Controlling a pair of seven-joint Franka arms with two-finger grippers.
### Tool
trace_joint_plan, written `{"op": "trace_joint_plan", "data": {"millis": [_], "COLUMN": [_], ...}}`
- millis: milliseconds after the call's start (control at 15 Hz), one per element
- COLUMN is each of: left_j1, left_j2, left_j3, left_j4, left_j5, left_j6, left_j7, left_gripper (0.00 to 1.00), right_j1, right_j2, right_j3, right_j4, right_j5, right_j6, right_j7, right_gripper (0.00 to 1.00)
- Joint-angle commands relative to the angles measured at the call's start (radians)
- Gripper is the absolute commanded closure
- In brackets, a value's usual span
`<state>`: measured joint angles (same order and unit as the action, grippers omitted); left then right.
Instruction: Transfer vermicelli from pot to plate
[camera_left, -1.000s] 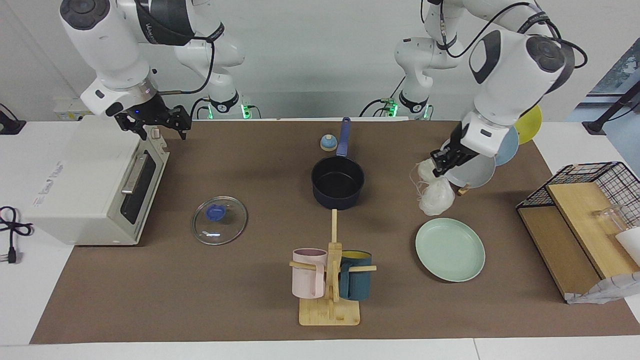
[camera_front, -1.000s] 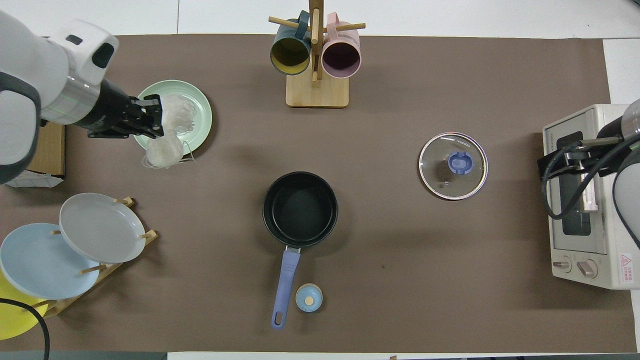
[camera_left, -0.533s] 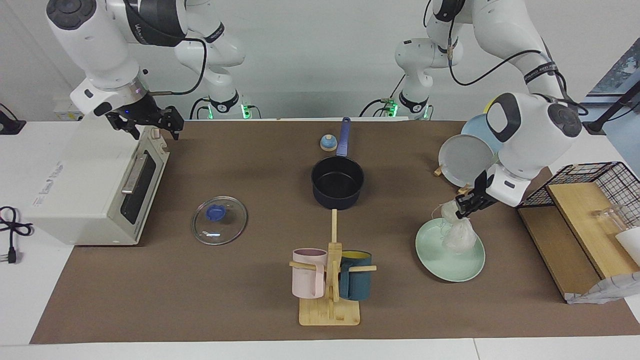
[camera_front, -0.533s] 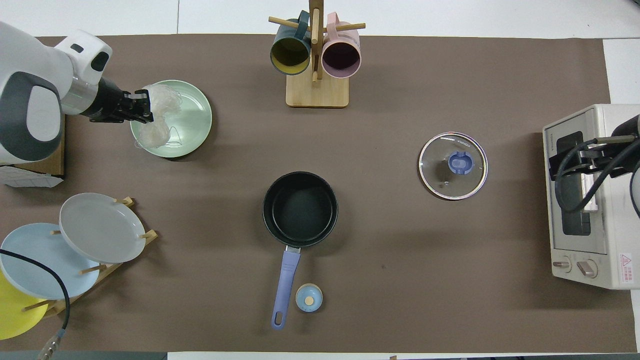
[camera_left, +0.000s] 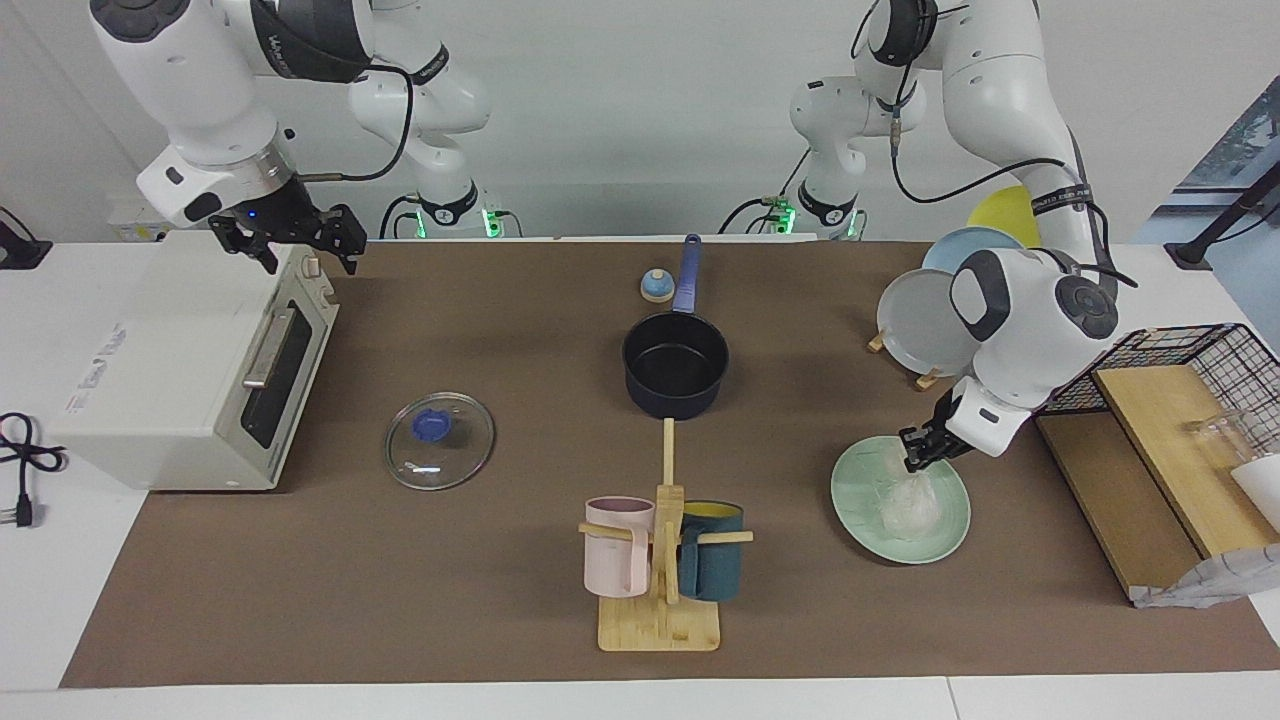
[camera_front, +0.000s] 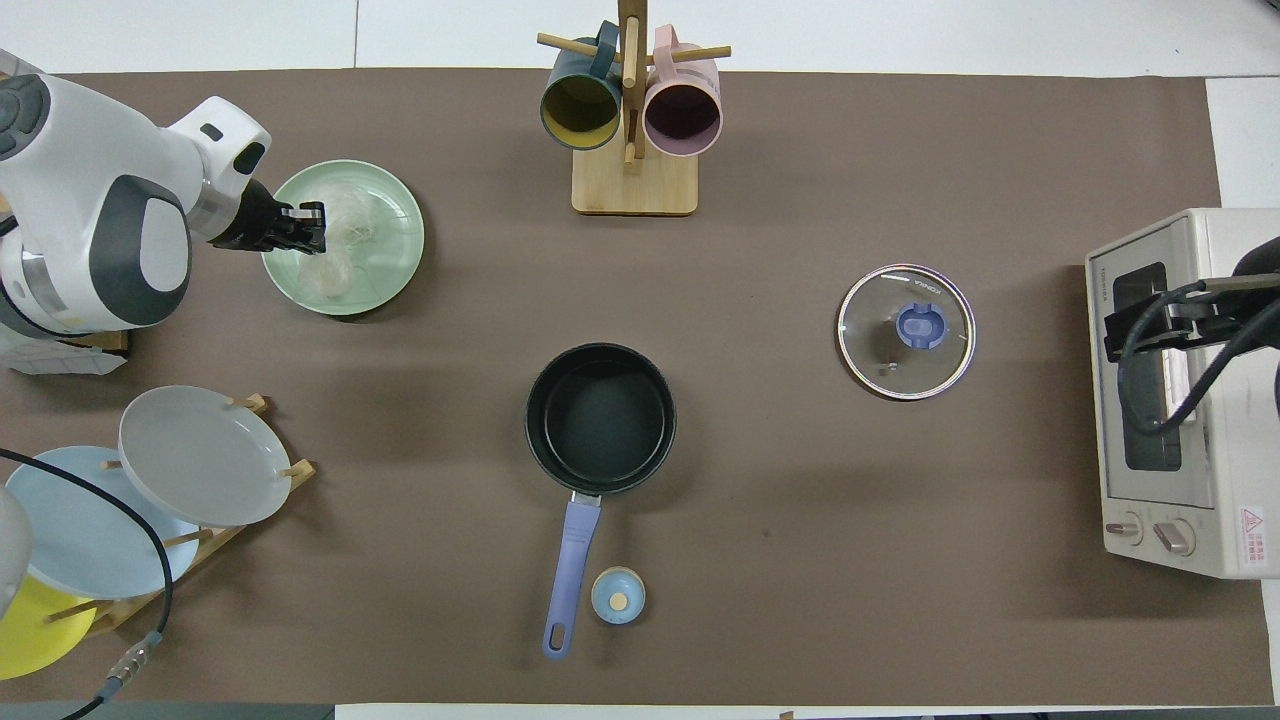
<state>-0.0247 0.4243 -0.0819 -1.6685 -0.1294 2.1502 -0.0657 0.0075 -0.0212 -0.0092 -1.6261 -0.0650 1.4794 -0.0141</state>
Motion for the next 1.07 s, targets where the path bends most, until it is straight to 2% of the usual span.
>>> {"op": "trace_joint_plan", "data": {"millis": [0,67,200,600,733,867,1000], "left_j1": [0.006,0.003,0.005,0.011,0.016,0.014,0.014], "left_j2": [0.002,0.001,-0.018,-0.226,-0.330,-0.395,-0.455], "left_j3": [-0.006,-0.006,-0.004,0.024,0.024,0.024,0.024], "left_j4": [-0.008,-0.008,0.009,0.085,0.078,0.075,0.029], "left_j5": [0.019,0.019,0.019,0.059,0.080,0.086,0.086], "left_j6": [0.027,0.025,-0.024,-0.336,-0.429,-0.519,-0.555], "left_j7": [0.041,0.041,0.038,0.027,0.026,0.024,0.024], "left_gripper": [0.90,0.01,0.00,0.00,0.00,0.00,0.00], "right_j1": [0.006,0.008,0.003,0.002,0.000,0.002,0.002], "right_j2": [-0.020,-0.020,-0.020,-0.020,-0.020,-0.020,-0.020], "right_j3": [-0.005,-0.003,-0.003,-0.003,-0.003,-0.003,-0.003], "right_j4": [-0.014,-0.012,-0.012,-0.012,-0.012,-0.012,-0.012], "right_j5": [0.021,0.019,0.021,0.021,0.021,0.022,0.022], "right_j6": [0.007,0.010,0.009,0.012,0.012,0.012,0.012], "right_j7": [-0.014,-0.015,-0.018,-0.017,-0.017,-0.017,-0.017], "right_gripper": [0.00,0.00,0.00,0.00,0.00,0.00,0.00]}}
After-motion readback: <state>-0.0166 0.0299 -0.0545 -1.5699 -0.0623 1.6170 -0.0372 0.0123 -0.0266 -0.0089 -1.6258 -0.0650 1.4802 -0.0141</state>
